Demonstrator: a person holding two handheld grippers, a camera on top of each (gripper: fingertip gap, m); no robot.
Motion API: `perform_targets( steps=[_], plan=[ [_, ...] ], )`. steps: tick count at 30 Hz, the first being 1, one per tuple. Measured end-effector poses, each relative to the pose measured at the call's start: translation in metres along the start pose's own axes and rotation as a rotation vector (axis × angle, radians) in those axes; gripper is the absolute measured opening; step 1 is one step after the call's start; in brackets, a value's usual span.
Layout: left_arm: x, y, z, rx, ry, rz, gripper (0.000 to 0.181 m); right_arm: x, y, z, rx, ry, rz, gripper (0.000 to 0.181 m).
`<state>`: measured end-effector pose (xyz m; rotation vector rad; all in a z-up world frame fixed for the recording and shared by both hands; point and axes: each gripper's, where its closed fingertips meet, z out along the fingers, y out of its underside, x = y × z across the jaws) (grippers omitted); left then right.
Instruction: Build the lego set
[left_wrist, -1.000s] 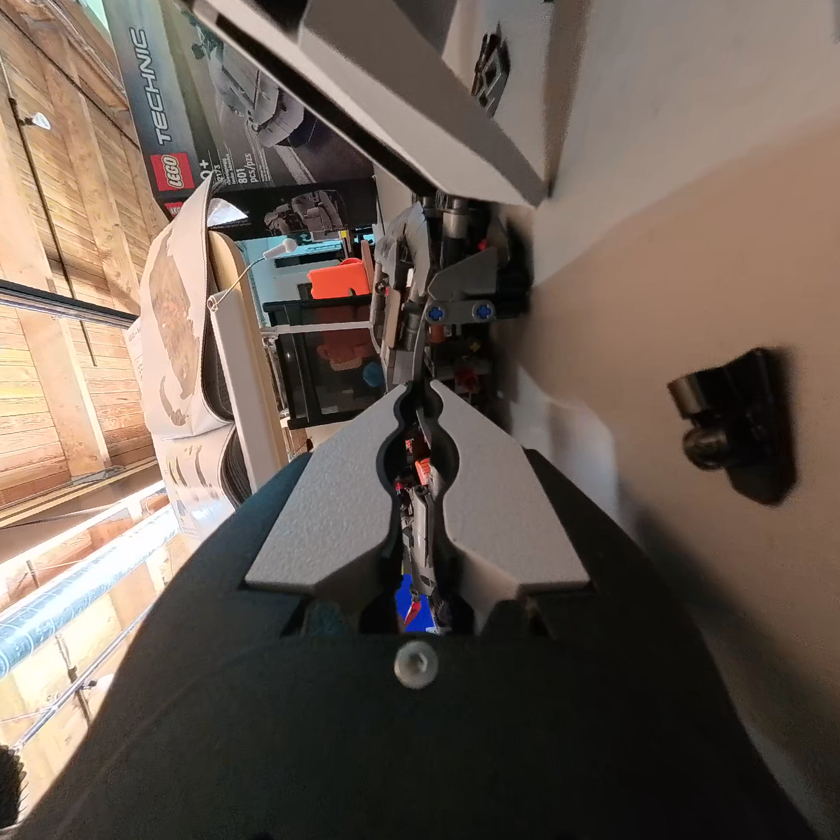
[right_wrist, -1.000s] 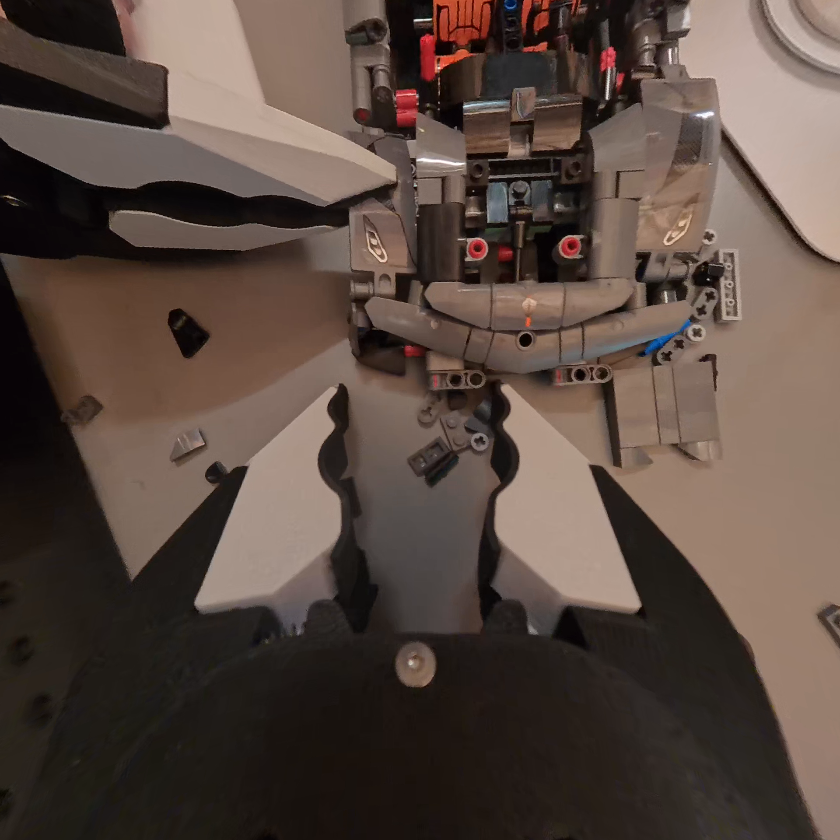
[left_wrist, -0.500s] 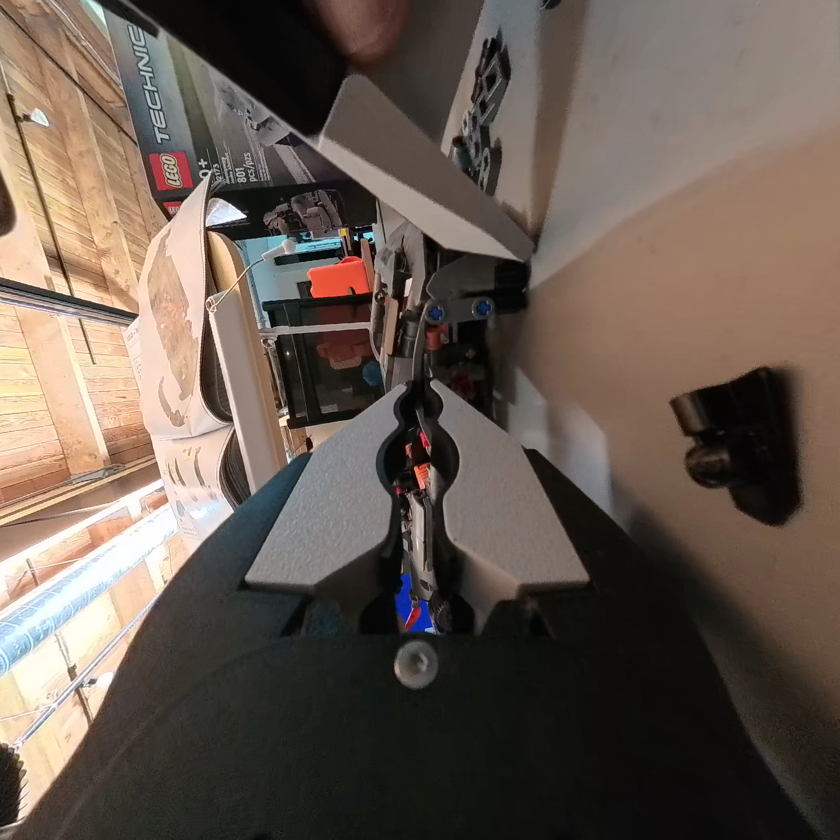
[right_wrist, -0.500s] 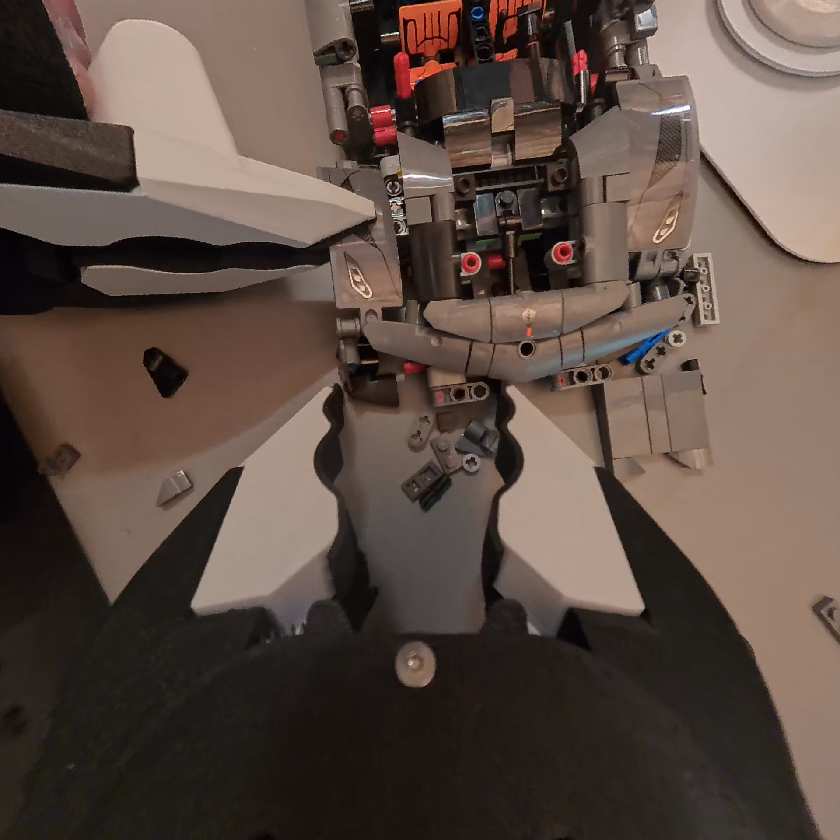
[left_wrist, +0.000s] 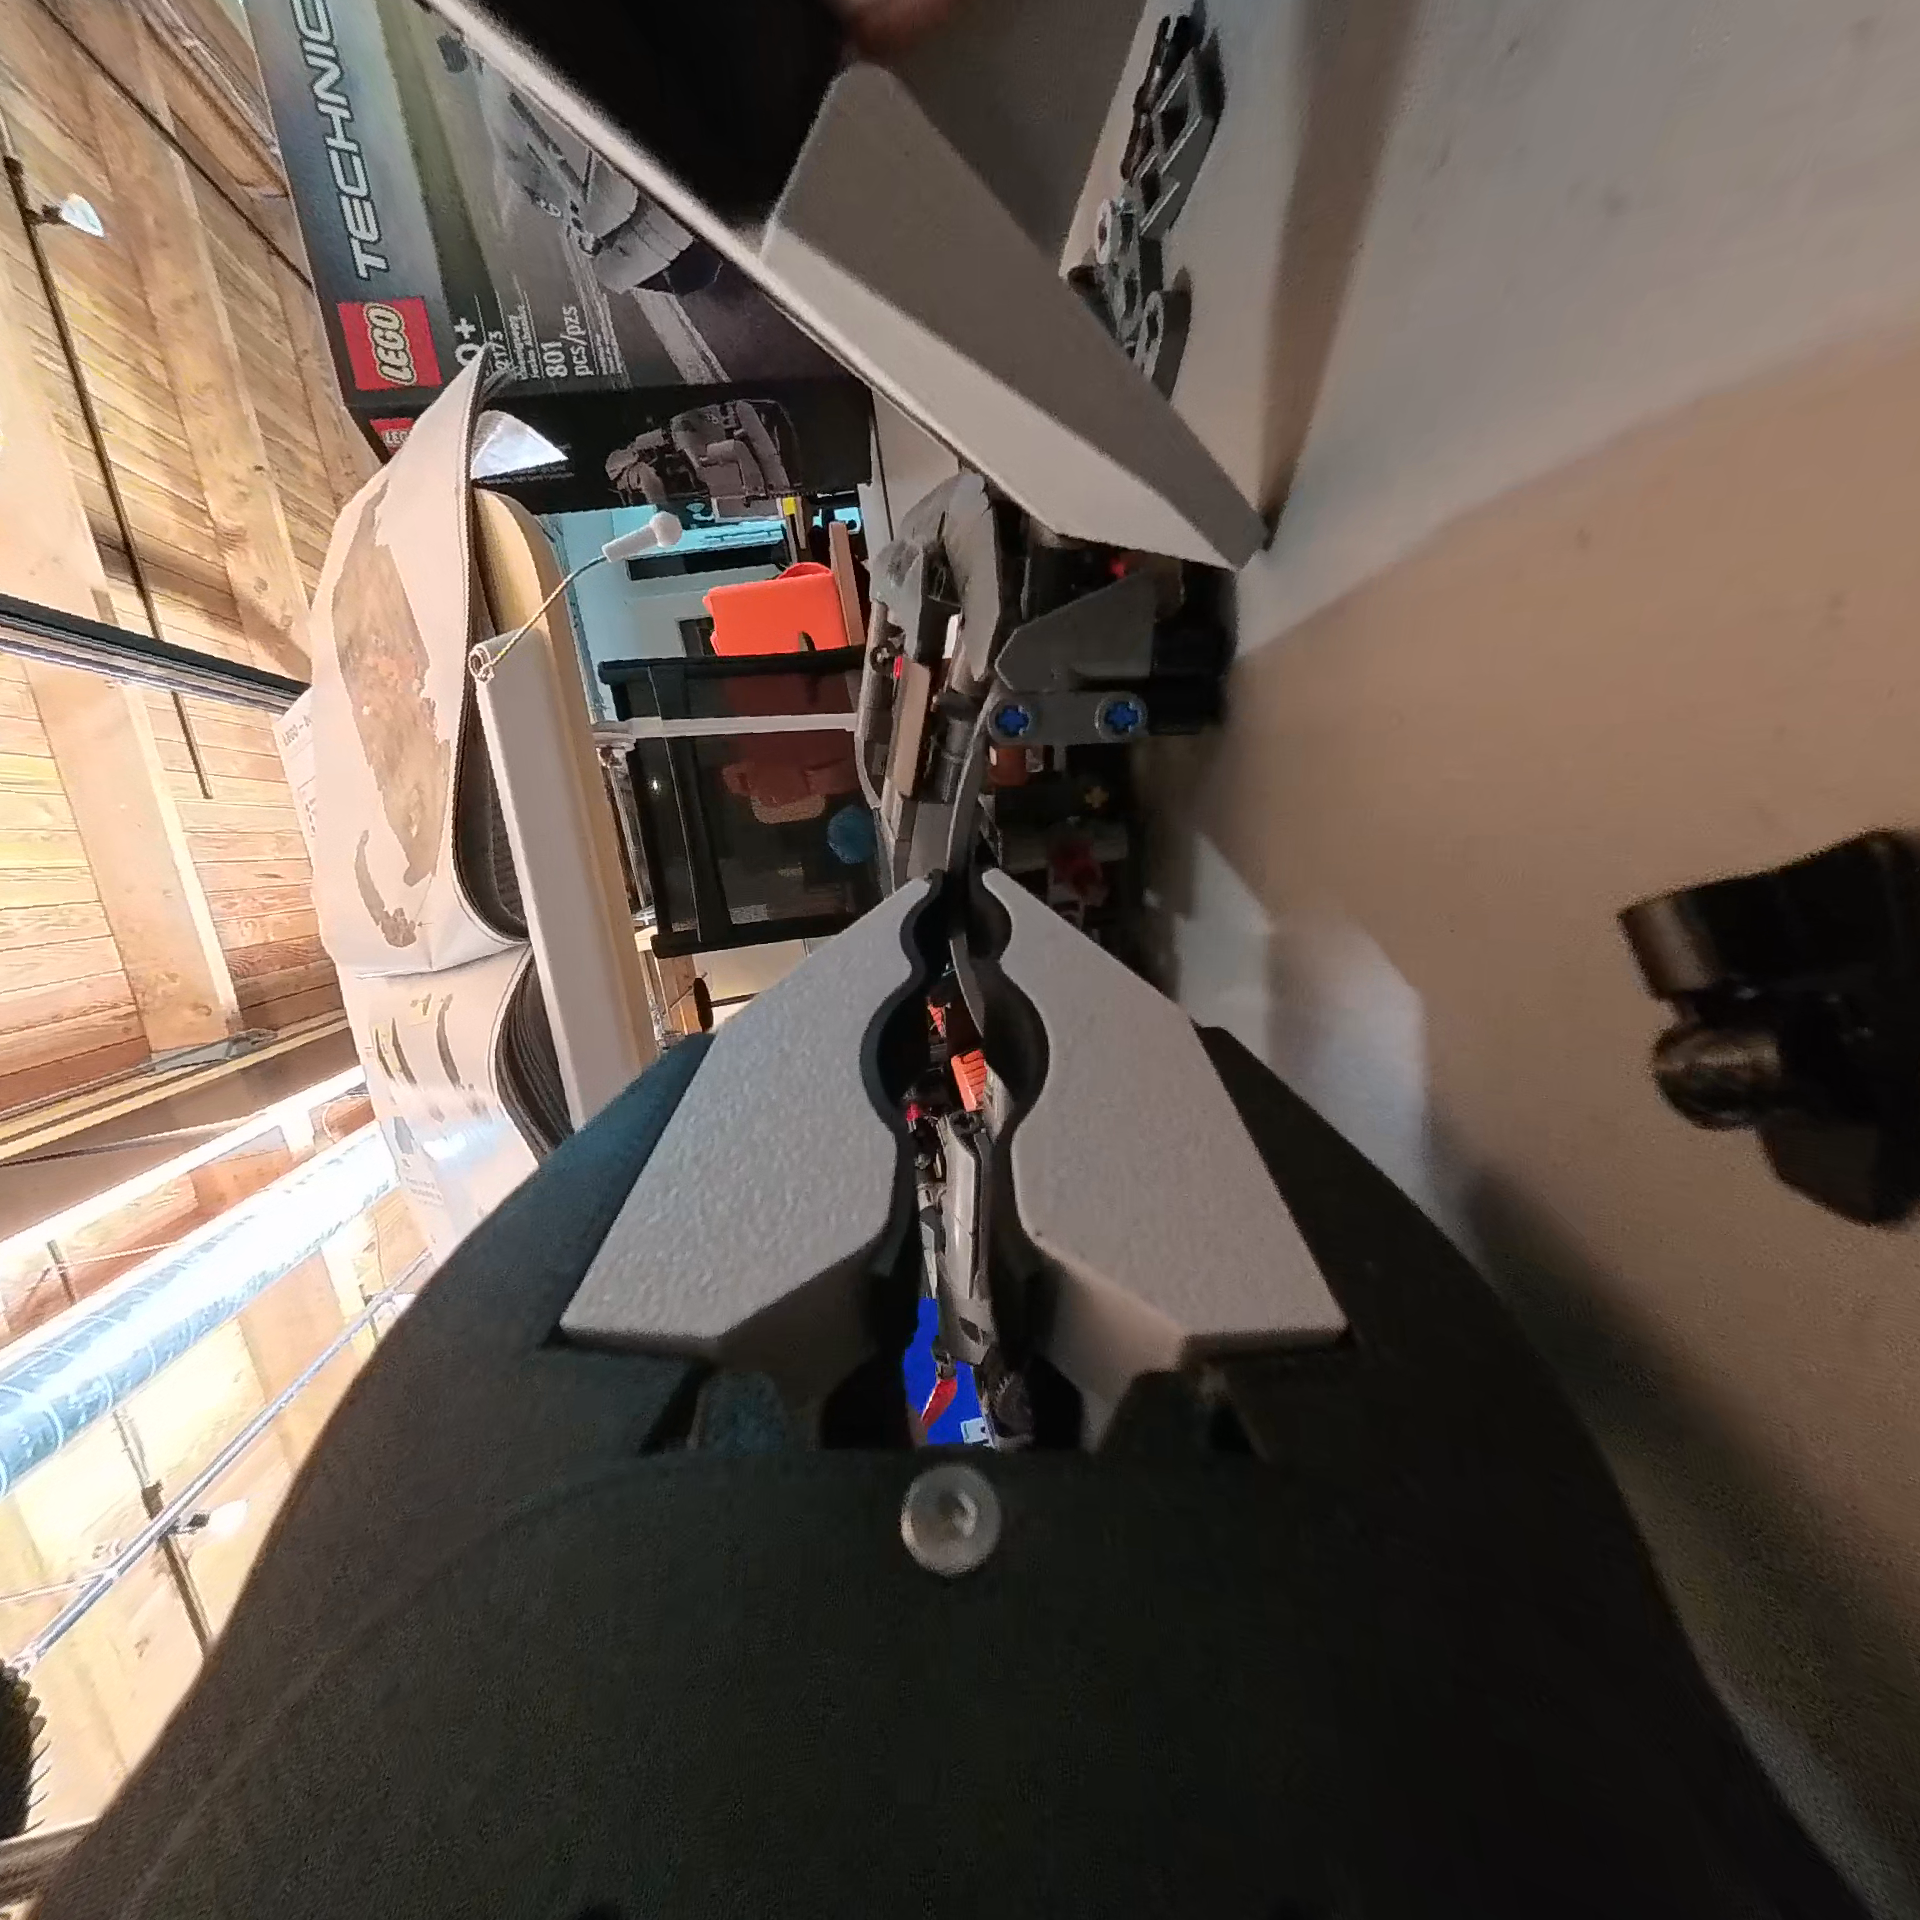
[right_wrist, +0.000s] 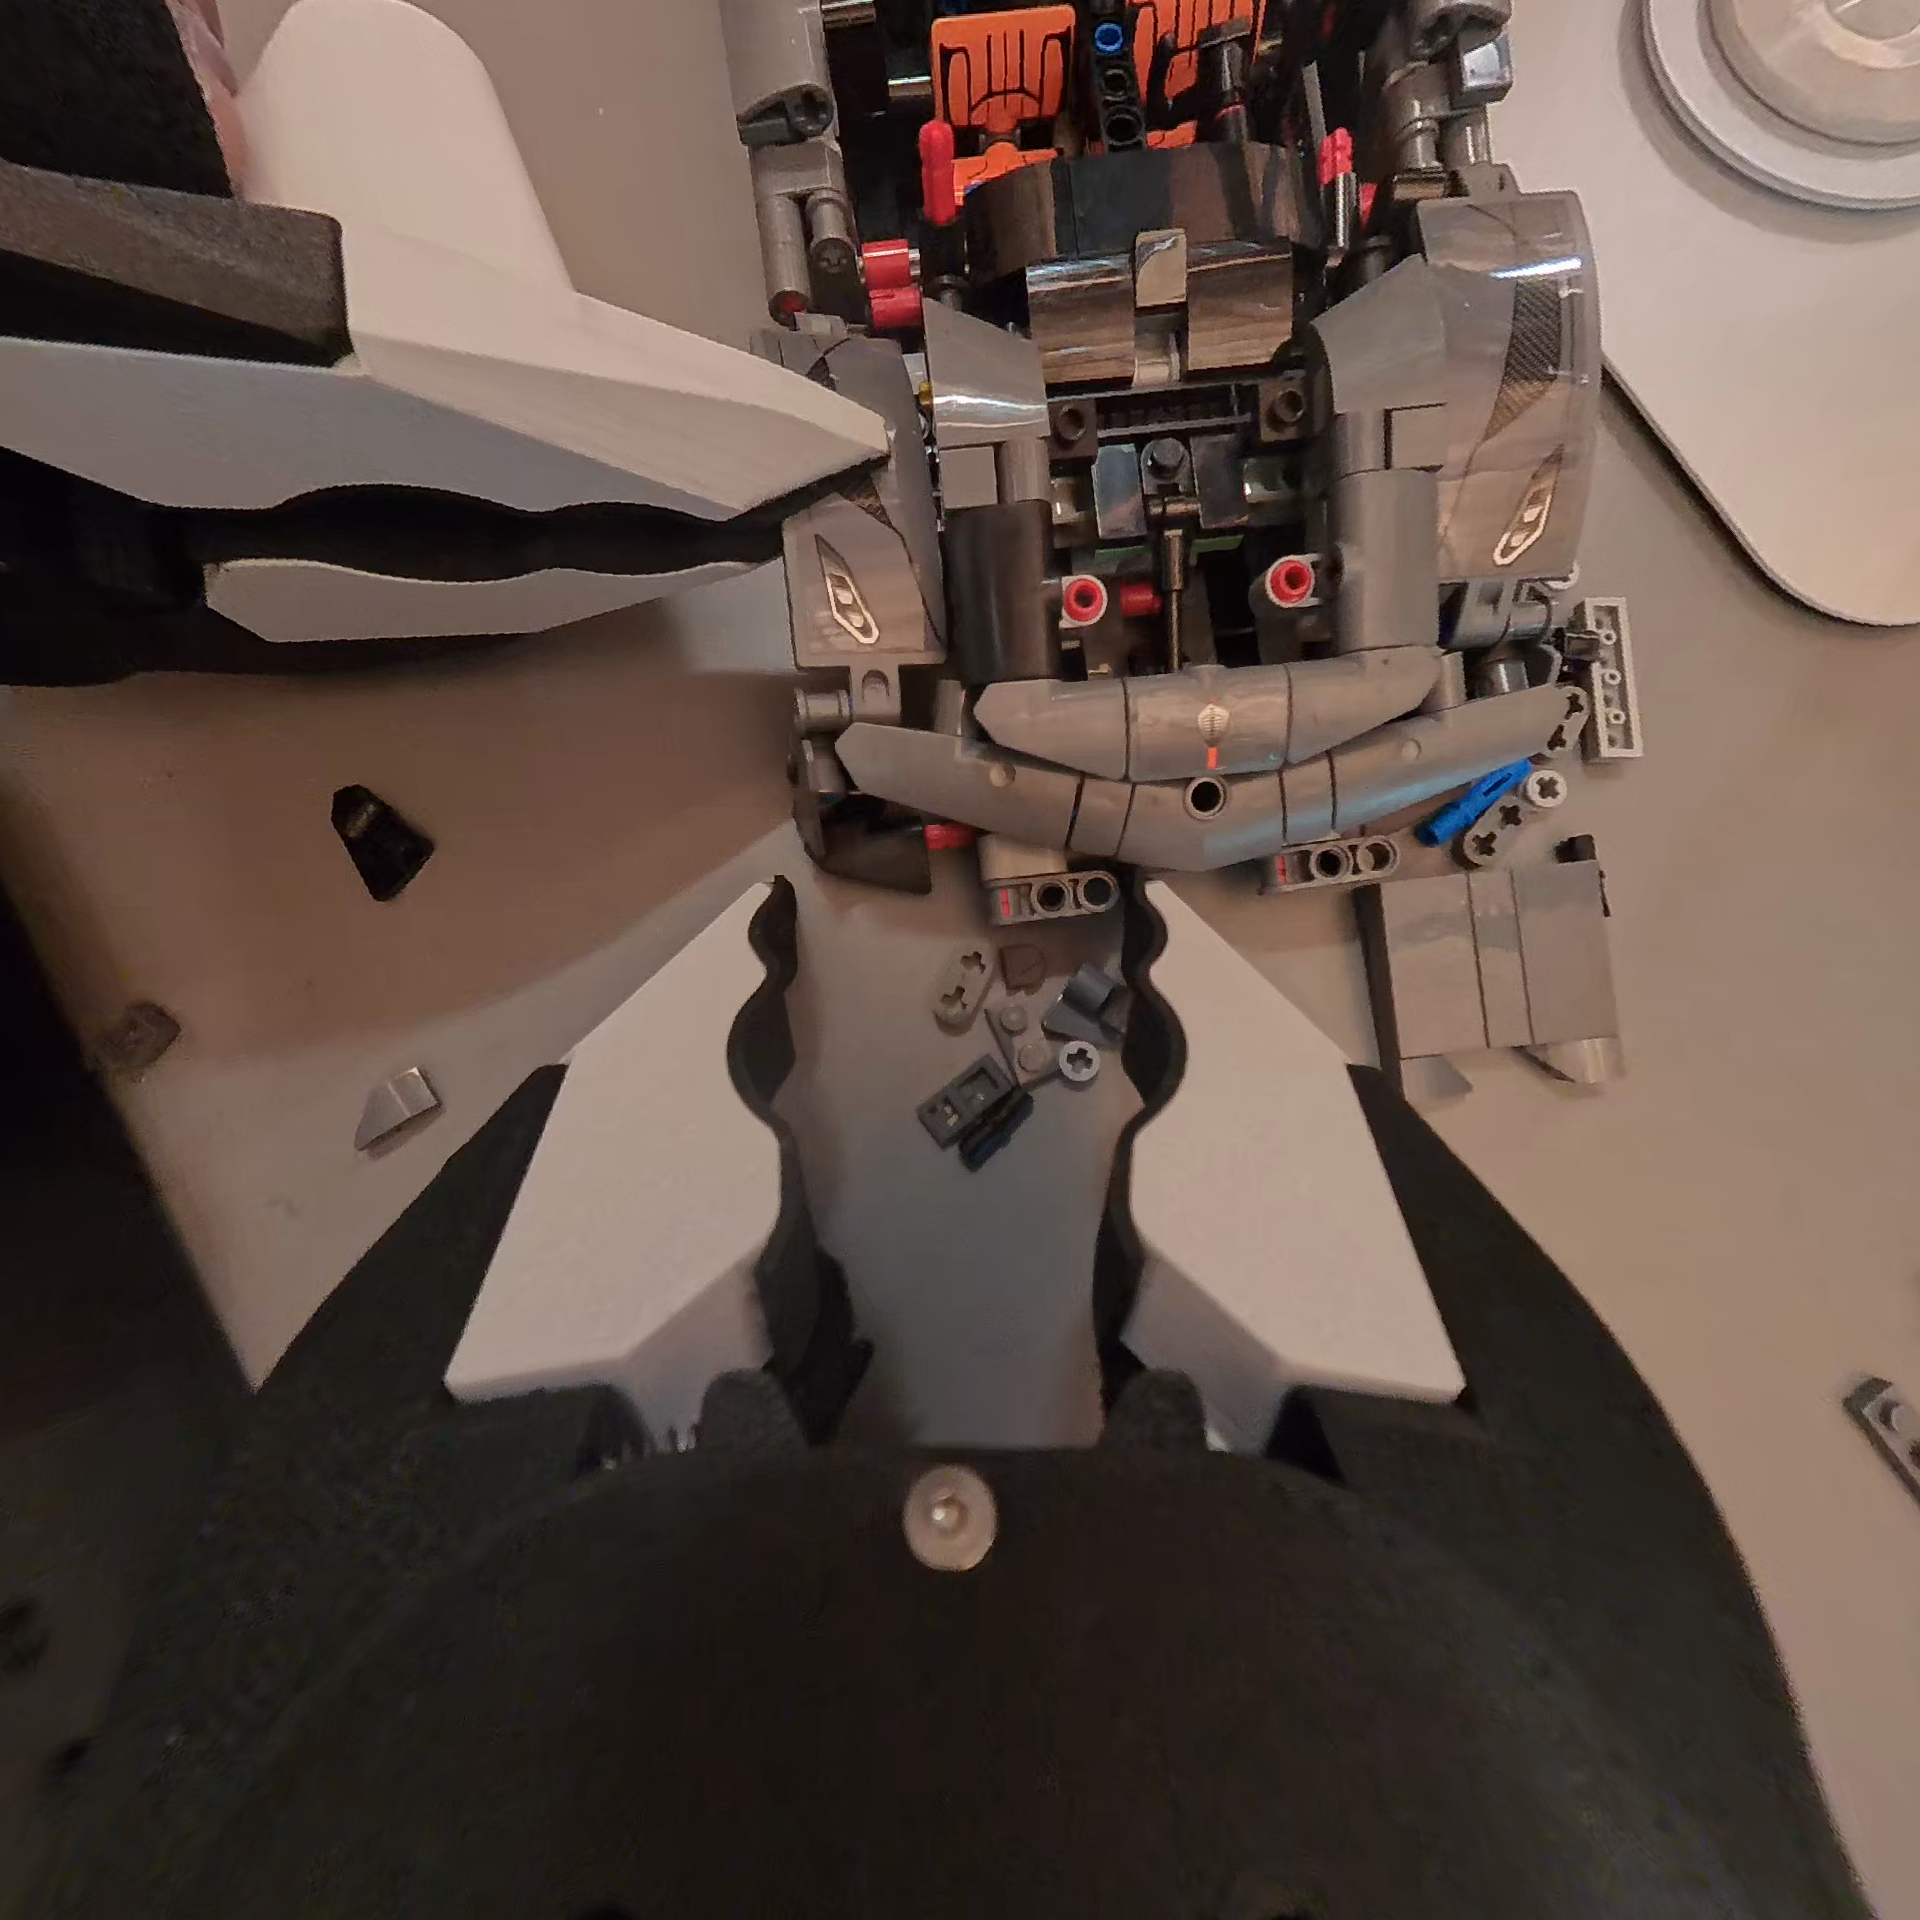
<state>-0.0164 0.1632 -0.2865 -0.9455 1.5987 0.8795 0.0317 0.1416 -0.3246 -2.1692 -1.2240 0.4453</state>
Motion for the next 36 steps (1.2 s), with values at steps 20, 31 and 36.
perform_targets(
  steps=[20,31,36],
  plan=[
    [0.0007,-0.0004,0.0000,-0.001,0.007,-0.017,0.000,0.0065,-0.0013,-0.0042,-0.008,0.088,-0.087,0.046],
    [0.0017,0.0008,0.0012,-0.006,0.014,-0.023,0.000,0.0082,-0.0027,-0.0021,-0.001,0.066,-0.083,0.050],
    [0.0015,0.0022,0.0015,-0.010,0.014,-0.026,0.000,0.0087,-0.0034,-0.0012,-0.007,0.062,-0.091,0.042]
  ],
)
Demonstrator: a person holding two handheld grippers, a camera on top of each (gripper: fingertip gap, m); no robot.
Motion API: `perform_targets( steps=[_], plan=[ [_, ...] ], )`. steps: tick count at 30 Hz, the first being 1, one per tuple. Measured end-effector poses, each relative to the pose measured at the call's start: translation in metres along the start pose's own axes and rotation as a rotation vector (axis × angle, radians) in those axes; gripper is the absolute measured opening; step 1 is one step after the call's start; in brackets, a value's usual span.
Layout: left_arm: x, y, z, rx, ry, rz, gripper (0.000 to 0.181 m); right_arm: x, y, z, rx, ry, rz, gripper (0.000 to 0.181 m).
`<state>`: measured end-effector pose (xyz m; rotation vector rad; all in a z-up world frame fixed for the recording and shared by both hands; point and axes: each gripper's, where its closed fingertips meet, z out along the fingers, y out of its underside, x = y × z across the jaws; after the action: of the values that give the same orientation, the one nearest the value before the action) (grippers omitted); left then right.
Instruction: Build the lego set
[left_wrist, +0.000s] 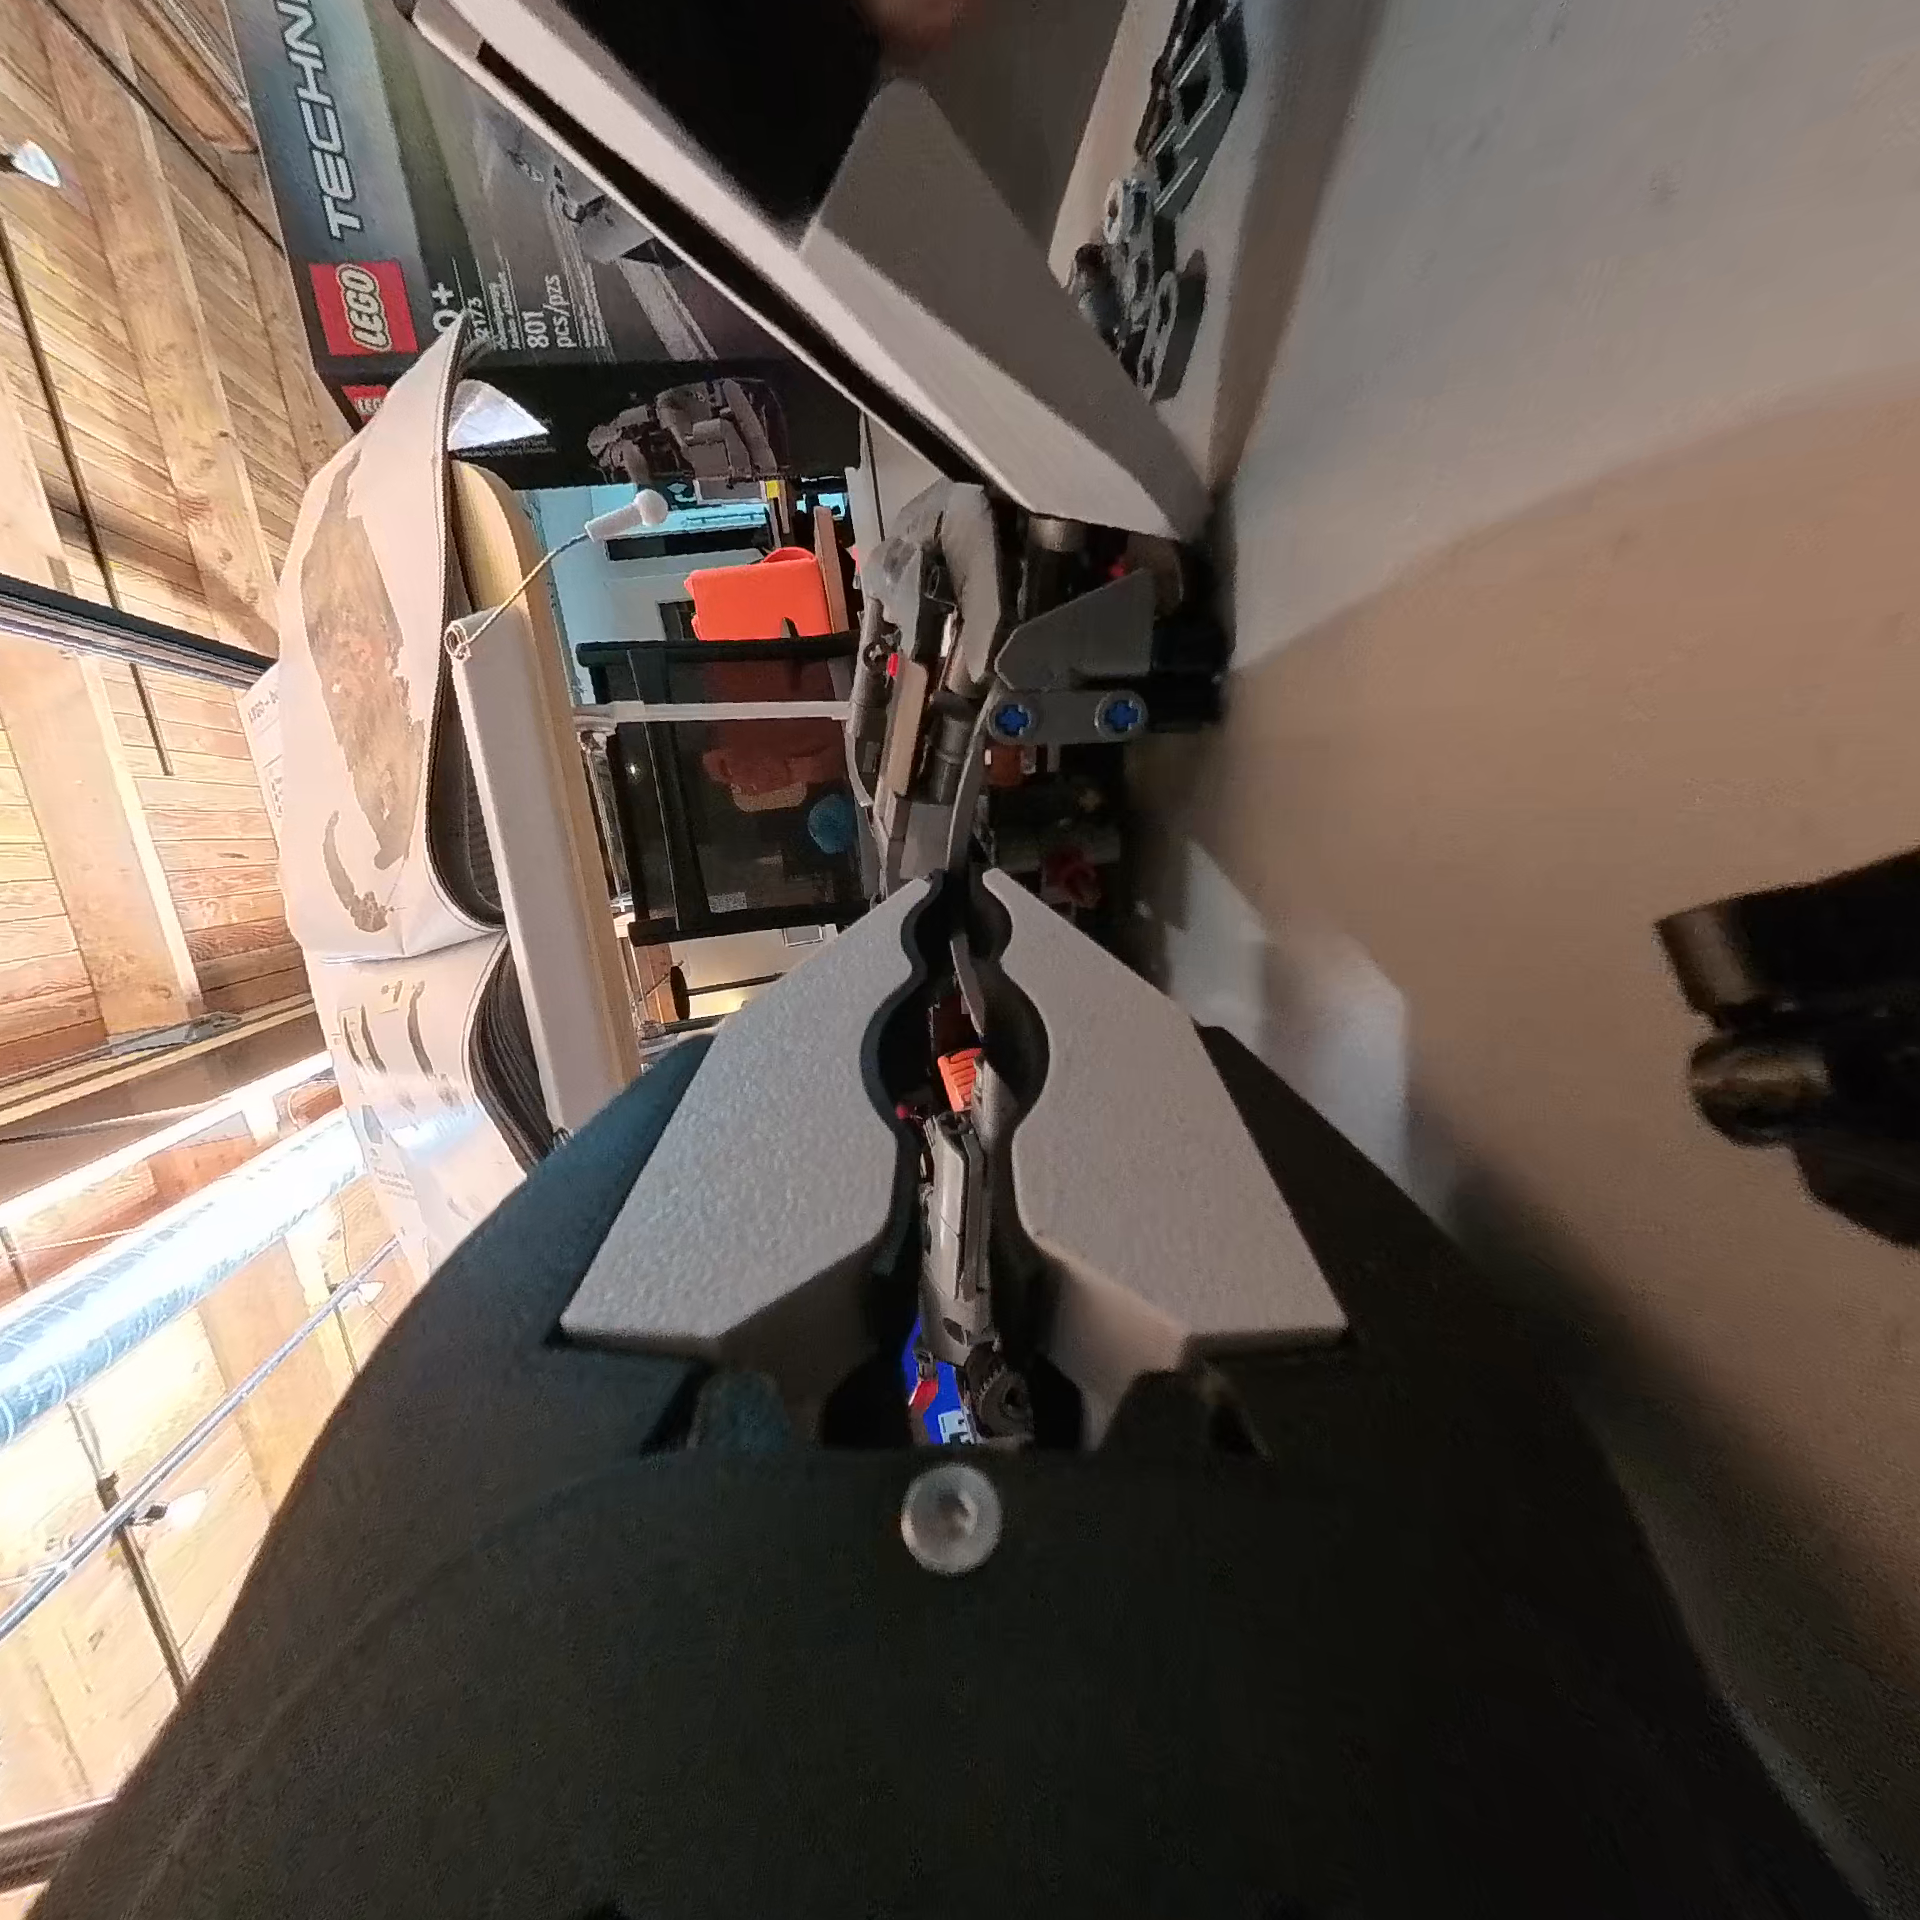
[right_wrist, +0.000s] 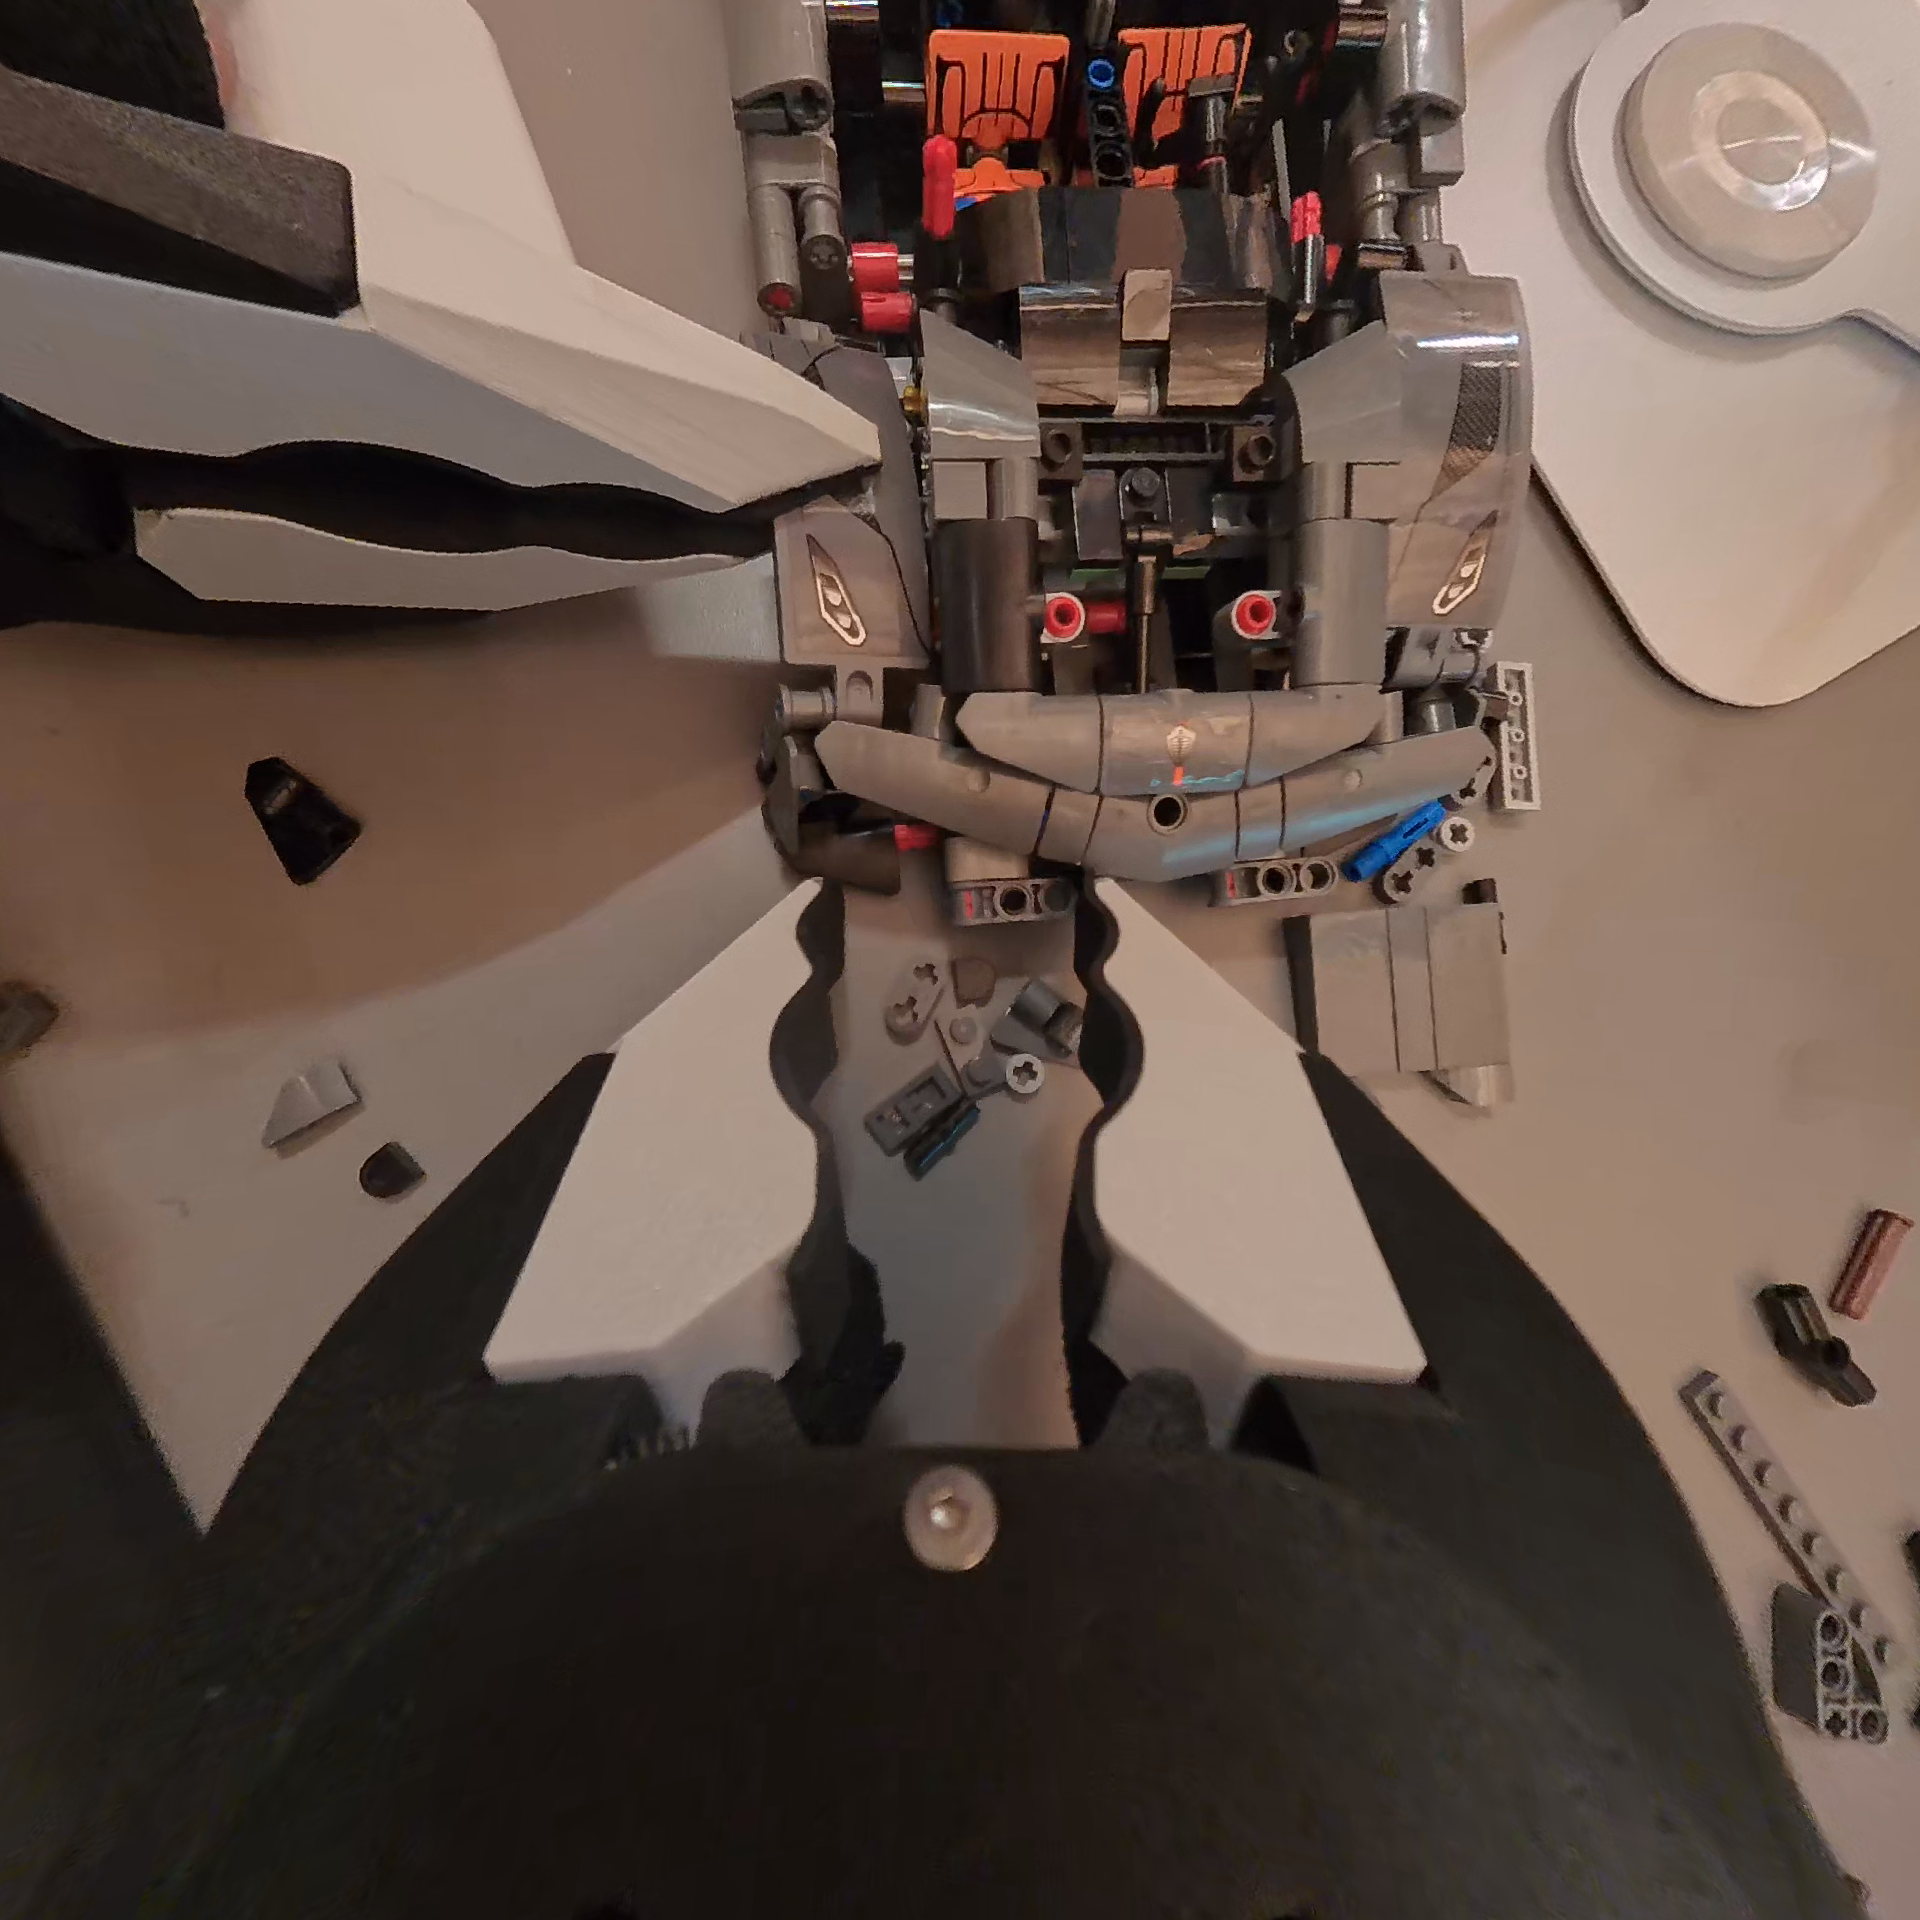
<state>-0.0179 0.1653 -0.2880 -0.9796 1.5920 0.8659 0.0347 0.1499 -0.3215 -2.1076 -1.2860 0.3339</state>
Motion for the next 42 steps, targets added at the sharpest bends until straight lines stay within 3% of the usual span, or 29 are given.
perform_targets(
  steps=[15,21,25,29,42],
  plan=[
    [0.000,0.004,0.002,-0.018,-0.003,-0.001,0.000,0.004,-0.002,0.002,0.001,0.002,0.003,0.033],
    [0.000,0.003,0.004,-0.014,0.000,-0.004,0.000,-0.002,-0.005,-0.002,0.028,-0.046,0.044,0.069],
    [0.000,0.003,0.006,-0.011,-0.001,-0.009,0.000,0.000,-0.004,0.005,0.006,-0.040,0.081,0.080],
    [0.000,0.003,0.006,-0.011,0.001,-0.010,0.000,0.004,-0.005,0.007,0.012,-0.023,0.077,0.063],
    [-0.004,0.009,0.010,-0.036,-0.004,-0.042,0.000,0.008,-0.009,0.011,0.012,-0.028,0.066,0.058]
  ],
)
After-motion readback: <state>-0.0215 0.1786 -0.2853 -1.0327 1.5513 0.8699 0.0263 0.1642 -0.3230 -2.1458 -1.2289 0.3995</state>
